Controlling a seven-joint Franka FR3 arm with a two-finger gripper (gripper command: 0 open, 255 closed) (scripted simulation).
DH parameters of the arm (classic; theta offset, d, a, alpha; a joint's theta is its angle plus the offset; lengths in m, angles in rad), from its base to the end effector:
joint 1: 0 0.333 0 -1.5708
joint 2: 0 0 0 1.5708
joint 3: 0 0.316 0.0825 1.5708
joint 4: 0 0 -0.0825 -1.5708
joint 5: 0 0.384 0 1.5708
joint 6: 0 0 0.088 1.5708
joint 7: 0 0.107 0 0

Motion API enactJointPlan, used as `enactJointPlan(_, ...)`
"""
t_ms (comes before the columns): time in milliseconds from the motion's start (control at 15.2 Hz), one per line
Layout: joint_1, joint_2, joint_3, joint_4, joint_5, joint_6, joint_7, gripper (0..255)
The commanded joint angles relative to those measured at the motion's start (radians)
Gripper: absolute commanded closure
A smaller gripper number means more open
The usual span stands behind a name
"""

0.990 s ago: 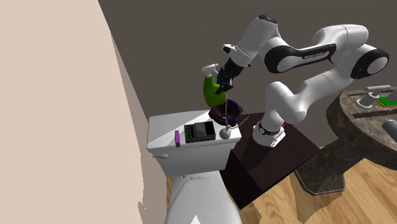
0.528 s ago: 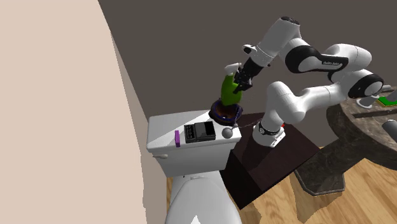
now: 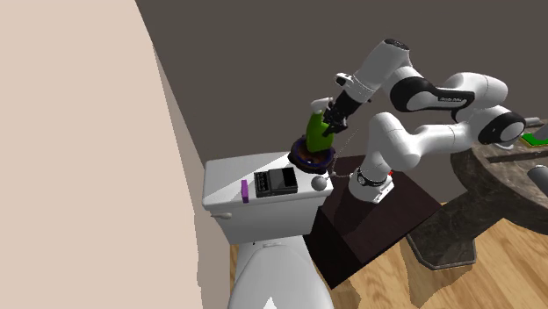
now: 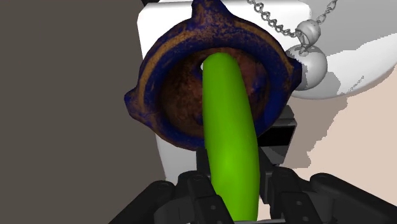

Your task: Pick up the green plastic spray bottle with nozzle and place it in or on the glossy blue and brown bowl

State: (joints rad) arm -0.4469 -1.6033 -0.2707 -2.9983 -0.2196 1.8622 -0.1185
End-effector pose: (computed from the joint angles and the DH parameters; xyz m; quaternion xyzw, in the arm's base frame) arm 0.1294 -0.1277 0.4892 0.9564 -0.1793 0.2266 0.0419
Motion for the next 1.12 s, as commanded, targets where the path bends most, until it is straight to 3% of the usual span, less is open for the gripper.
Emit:
enactJointPlan(0,-0.003,-0.009,-0.001,-0.015,-0.001,0.007,0.001,255)
enactJointPlan(462,-0.003,-0.009,-0.001,-0.015,-0.001,0.007,0.001,255)
enactJointPlan(528,-0.003,-0.009,-0.001,-0.015,-0.001,0.007,0.001,0)
enactJointPlan(858,-0.003,-0.009,-0.001,-0.015,-0.001,0.007,0.001,0)
enactJointPlan(1056,0.011,-0.020,0.031,0.081,0.027,-0.099,0.001,0)
